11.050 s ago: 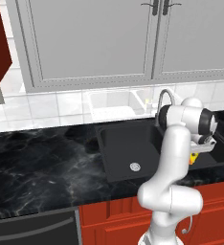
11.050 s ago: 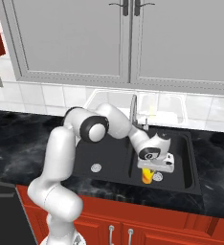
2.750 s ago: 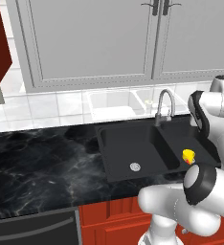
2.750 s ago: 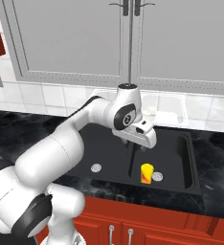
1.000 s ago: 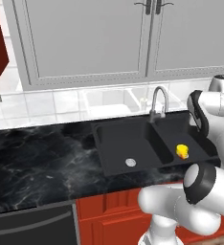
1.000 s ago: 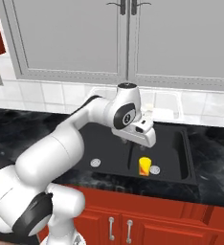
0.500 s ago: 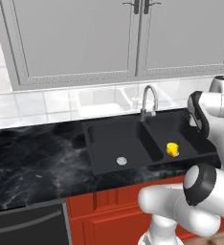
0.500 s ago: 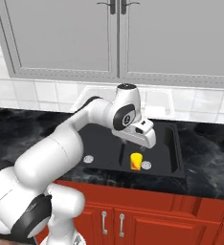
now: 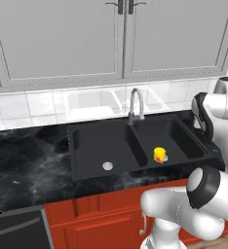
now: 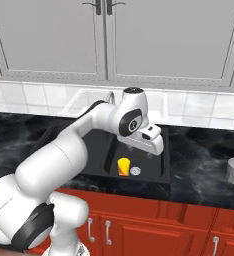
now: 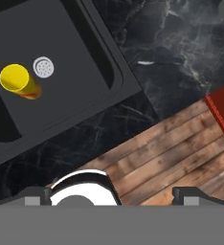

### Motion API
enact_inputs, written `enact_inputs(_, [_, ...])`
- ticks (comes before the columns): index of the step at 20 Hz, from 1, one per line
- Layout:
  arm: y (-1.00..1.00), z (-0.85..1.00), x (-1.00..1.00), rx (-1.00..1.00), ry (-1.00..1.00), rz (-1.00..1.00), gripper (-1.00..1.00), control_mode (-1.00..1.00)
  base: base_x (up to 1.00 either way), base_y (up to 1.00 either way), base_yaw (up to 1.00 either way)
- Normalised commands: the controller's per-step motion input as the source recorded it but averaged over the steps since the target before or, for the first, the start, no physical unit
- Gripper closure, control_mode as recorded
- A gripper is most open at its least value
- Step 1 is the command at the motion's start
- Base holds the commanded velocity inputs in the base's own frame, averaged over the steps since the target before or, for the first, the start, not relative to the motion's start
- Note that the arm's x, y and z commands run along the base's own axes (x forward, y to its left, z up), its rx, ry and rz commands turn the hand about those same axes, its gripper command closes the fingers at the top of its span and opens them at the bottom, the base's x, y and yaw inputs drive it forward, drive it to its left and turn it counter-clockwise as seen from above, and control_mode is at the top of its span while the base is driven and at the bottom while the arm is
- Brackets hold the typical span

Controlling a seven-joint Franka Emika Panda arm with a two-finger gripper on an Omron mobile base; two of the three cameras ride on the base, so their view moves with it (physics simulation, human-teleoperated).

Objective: Place the glass cup in the left basin and the cup in the right basin of the sink.

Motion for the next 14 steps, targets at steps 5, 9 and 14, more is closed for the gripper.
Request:
enact_inputs(5, [0.00, 0.00, 0.00, 0.00, 0.00, 0.00, -1.00, 1.00, -0.13, -0.50, 0.07])
enact_inputs(9, [0.00, 0.00, 0.00, 0.00, 0.00, 0.00, -1.00, 1.00, -0.08, -0.49, 0.08])
enact_inputs(14, [0.00, 0.00, 0.00, 0.00, 0.00, 0.00, -1.00, 1.00, -0.07, -0.47, 0.06])
